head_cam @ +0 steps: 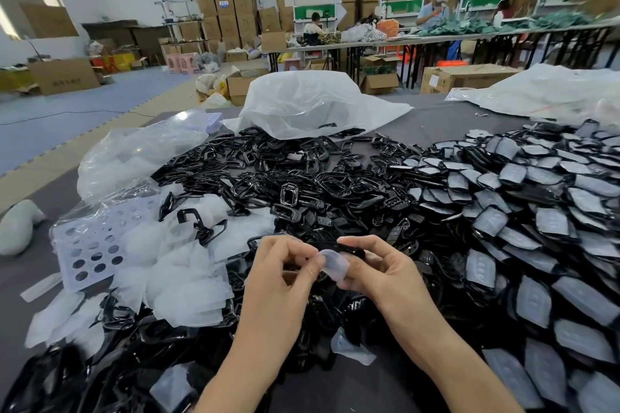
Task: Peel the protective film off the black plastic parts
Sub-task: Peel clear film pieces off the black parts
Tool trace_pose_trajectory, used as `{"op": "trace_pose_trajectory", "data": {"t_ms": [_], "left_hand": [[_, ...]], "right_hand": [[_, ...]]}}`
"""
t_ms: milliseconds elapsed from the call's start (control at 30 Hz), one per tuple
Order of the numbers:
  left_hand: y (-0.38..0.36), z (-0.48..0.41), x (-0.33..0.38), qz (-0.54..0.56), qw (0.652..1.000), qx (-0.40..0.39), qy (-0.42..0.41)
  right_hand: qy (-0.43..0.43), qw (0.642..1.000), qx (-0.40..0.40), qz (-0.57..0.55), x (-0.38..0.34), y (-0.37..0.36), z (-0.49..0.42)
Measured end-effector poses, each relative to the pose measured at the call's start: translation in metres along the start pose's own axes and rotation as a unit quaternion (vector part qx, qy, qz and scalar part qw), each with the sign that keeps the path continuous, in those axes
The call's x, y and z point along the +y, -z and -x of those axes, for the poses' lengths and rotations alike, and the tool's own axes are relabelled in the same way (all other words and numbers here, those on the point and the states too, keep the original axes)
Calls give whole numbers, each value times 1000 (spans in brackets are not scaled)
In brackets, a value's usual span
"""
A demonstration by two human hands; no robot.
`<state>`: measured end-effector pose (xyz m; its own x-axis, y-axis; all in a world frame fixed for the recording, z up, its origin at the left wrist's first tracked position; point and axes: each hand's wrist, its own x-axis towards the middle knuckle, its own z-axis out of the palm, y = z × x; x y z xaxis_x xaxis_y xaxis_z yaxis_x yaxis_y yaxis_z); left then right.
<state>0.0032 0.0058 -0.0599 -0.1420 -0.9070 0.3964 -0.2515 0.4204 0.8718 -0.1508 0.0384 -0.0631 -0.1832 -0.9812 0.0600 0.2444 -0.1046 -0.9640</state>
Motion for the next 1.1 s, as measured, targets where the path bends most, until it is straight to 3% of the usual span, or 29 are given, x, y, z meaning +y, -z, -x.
{"op": "trace_pose_trajectory", "data": {"t_ms": [267, 500, 767, 933, 1100], "left_hand": [[-1, -1, -1, 130, 987, 6, 90], [-1, 0, 0, 191, 974, -44, 117], [-1, 0, 3, 139, 984, -73, 85], [0, 2, 5, 147, 984, -71, 72], [-7, 8, 9, 160, 981, -93, 64]], "right_hand": [[4, 998, -42, -52, -1, -6, 3], [24, 999, -9, -19, 1, -4, 1], [11, 1000, 20, -15, 5, -2, -2], [-37, 996, -19, -75, 4, -2, -3], [-35, 996, -56, -62, 2, 0, -1]]}}
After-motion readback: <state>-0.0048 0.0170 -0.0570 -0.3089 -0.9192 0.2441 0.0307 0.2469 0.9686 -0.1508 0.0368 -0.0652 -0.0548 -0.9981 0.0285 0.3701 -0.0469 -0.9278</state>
